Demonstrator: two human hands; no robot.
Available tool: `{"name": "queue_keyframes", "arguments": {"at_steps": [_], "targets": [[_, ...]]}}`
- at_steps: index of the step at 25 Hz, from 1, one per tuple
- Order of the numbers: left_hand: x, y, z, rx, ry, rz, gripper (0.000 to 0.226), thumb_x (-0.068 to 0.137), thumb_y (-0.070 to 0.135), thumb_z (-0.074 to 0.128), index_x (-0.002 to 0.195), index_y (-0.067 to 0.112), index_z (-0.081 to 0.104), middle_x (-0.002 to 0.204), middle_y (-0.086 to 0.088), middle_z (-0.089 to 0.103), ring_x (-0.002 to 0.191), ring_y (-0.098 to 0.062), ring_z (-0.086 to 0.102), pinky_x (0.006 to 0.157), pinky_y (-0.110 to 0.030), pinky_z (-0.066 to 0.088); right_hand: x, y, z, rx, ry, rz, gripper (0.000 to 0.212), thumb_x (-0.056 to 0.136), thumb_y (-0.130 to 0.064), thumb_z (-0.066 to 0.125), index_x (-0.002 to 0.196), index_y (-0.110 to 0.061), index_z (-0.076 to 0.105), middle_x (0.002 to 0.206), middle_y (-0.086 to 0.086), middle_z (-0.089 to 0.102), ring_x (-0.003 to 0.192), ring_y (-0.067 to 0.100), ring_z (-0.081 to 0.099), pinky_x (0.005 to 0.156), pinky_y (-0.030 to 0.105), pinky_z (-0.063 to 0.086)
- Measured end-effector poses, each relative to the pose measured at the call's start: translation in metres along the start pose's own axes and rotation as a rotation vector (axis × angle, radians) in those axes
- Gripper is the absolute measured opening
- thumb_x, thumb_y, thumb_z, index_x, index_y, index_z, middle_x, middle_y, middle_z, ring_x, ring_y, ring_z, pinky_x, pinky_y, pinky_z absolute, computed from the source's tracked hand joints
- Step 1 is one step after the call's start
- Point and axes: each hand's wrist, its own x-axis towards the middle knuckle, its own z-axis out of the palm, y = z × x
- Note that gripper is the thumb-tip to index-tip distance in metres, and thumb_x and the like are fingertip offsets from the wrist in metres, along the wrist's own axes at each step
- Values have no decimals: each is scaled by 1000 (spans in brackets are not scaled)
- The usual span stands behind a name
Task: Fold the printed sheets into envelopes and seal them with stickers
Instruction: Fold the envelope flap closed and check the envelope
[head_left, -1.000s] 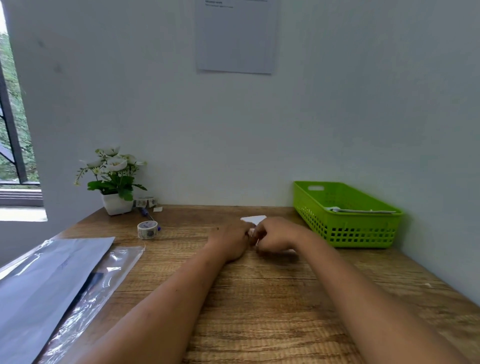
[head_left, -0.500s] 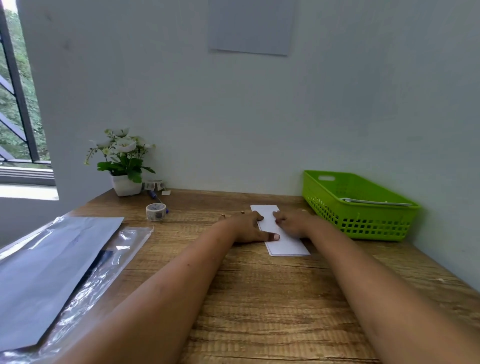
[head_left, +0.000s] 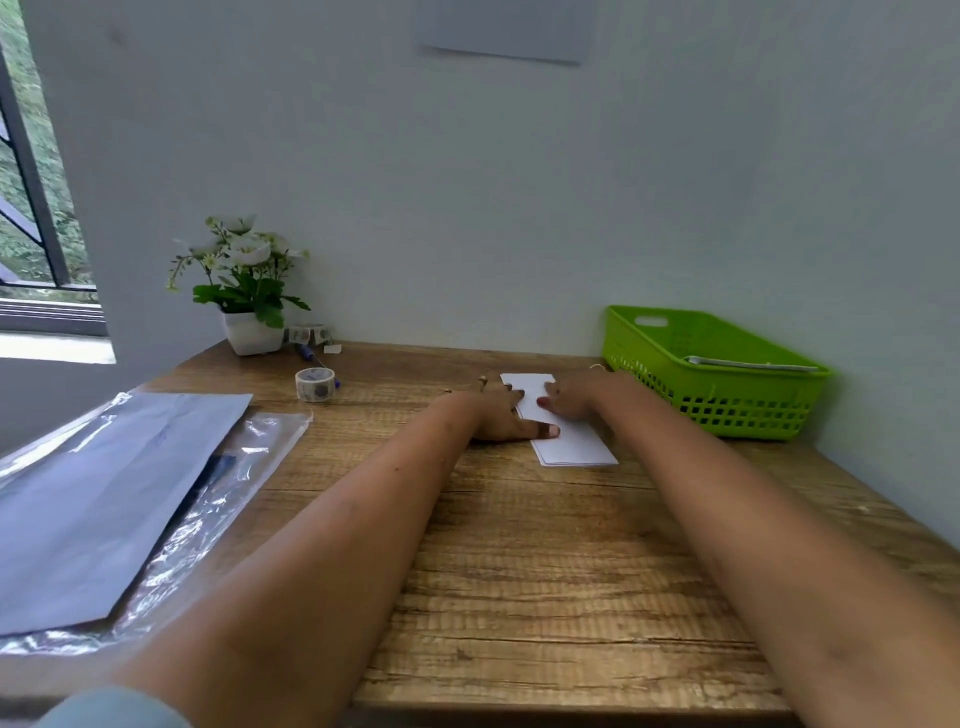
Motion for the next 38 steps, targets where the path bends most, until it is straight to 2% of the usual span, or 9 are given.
{"name": "queue_keyframes", "arguments": {"at_steps": [5,10,16,19,23,29,33,36,38], "targets": [[-1,1,-2,45,0,1,96,81,77,35,153,20,6,161,-4,-1,147,-30,-9,117,-53,3,-82,8,-5,-31,-61,-88,60,96,-56,27,149,-28,25,156,3,27,142,30,23,115,43,24],[-5,2,-3,90,1,-33,98,81,79,32,152,17,9,161,-8,2,147,-32,-5,118,-53,5,-158,10,2,-35,31,-55,43,97,-51,34,136,-37,47,137,1,51,135,23,32,104,45,30],[-47,-4,-12,35,162,-78,86,81,75,39,148,22,29,154,-3,31,139,-31,32,111,-51,27,-172,-23,-14,-56,174,-6,34,94,-42,45,124,-31,58,132,-1,57,129,24,44,103,44,31],[-91,-56,-46,-19,273,-203,63,92,52,48,141,13,42,147,-11,42,134,-31,39,111,-46,29,-166,-79,-32,180,377,-197,31,93,-39,47,117,-27,64,128,0,60,121,25,53,97,39,41],[-183,-151,-71,-83,292,-490,47,94,30,56,128,-2,53,133,-14,55,123,-32,51,99,-37,39,-170,-182,-57,628,299,-485,25,89,-25,55,106,-17,72,108,2,68,102,23,61,79,30,48],[-248,-225,-43,-127,67,-812,82,84,56,59,139,-2,39,143,-16,45,129,-34,46,105,-37,37,-172,-278,-67,718,171,-484,22,88,-27,60,76,-9,58,85,10,57,90,27,59,58,25,37],[-222,-257,-35,-163,161,-859,102,62,75,65,135,7,47,136,-12,53,123,-36,50,106,-45,39,-174,-292,-64,828,152,-421,37,86,-28,66,113,-3,61,117,14,60,111,26,56,73,26,38],[-195,-277,-27,-249,216,-828,130,28,81,71,135,11,47,129,-11,57,112,-36,56,99,-46,45,-170,-295,-64,999,77,-382,21,82,-15,71,95,-5,59,97,12,54,90,21,53,72,26,40],[-203,-257,-31,-298,281,-759,109,52,69,75,136,7,46,131,-11,56,113,-33,55,99,-42,45,-166,-298,-63,1232,10,-355,30,80,1,68,107,-2,58,97,13,57,92,23,59,77,30,49]]}}
